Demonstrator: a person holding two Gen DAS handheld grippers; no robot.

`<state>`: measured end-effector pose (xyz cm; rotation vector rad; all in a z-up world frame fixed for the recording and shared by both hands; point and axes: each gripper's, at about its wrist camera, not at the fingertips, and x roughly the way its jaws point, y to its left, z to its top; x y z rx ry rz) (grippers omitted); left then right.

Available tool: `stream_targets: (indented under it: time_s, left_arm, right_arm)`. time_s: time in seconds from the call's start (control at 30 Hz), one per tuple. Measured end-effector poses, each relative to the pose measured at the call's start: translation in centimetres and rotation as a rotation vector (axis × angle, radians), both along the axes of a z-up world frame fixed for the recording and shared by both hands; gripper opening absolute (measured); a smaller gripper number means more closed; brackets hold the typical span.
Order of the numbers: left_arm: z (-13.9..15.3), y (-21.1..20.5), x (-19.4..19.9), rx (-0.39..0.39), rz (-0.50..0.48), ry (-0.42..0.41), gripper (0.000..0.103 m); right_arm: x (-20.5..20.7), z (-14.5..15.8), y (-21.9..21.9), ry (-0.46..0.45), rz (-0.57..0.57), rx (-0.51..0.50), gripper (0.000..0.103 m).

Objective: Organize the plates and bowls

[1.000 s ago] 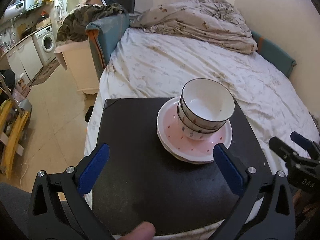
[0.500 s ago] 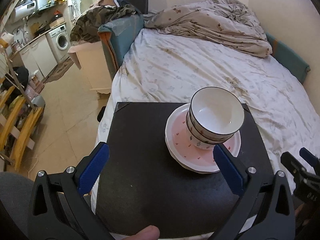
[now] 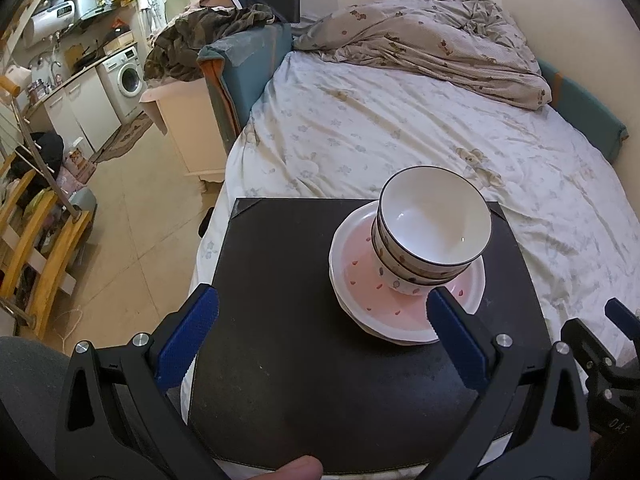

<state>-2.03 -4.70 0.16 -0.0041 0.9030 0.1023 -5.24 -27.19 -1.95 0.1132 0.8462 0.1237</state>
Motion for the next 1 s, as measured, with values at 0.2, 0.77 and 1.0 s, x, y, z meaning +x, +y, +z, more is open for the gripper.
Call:
stream_targets:
  time_s: [0.2, 0.77, 1.0]
  left_arm:
    - [-0.11, 0.38, 0.10, -0.001, 0.003, 0.001, 0.103]
    - [-0.71, 0.68, 0.03, -0.028, -0.021, 0.015, 0.103]
    - [-0.84, 0.73, -0.15, -0.036, -0.021, 0.013, 0.103]
  right_arm:
    - [0.18, -0.14, 0.06, 0.009, 0.001, -0.005, 0.103]
    - [0.52, -0.56, -0.17, 0.029, -0.031, 0.005, 0.103]
    - [0.66, -0.54, -0.12, 0.028, -0.036, 0.000, 0.103]
